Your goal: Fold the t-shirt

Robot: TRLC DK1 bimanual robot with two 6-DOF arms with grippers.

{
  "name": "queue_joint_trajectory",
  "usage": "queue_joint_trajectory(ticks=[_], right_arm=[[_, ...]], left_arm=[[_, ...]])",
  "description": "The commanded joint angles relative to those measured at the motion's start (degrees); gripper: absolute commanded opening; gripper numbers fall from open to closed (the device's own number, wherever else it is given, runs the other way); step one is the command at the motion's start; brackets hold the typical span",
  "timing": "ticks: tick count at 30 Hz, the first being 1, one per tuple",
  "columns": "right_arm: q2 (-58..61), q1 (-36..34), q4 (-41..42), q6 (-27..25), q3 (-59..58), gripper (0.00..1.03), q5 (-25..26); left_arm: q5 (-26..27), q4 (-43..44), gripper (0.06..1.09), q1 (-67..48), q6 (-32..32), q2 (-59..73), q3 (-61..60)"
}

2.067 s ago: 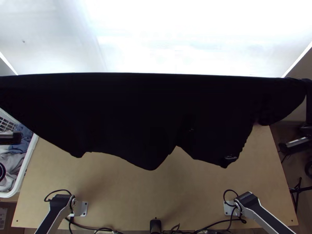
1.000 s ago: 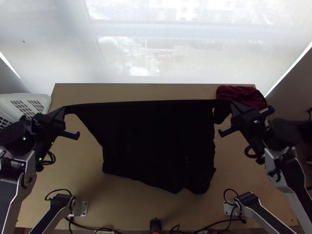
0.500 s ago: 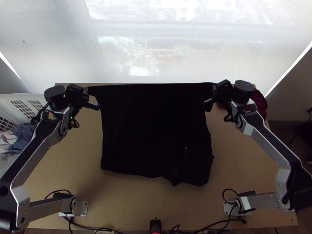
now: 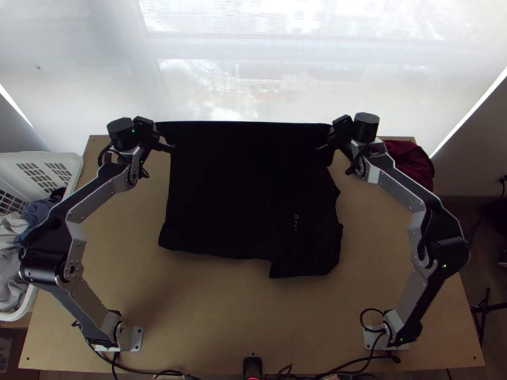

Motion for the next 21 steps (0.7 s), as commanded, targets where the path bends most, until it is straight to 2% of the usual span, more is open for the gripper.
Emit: queue_joint_trajectory(ticks=[1,9,21], right_arm=[[8.78,0.13,0.35,0.45,6.28,0.03,2.33],[13.79,1.36,0.35,-0.78,8.92,0.03,3.38],[14.75,1.54,0.09,-0.78,8.13,0.03,3.47]], left_arm=[[-2.79,5.78,0.09,-0.25,0.9,9.9,3.97],[-4.9,5.69,0.09,0.19,0.9,16.58,9.16],[-5.86,4.81,0.09,-0.34,0.72,16.67,6.26]])
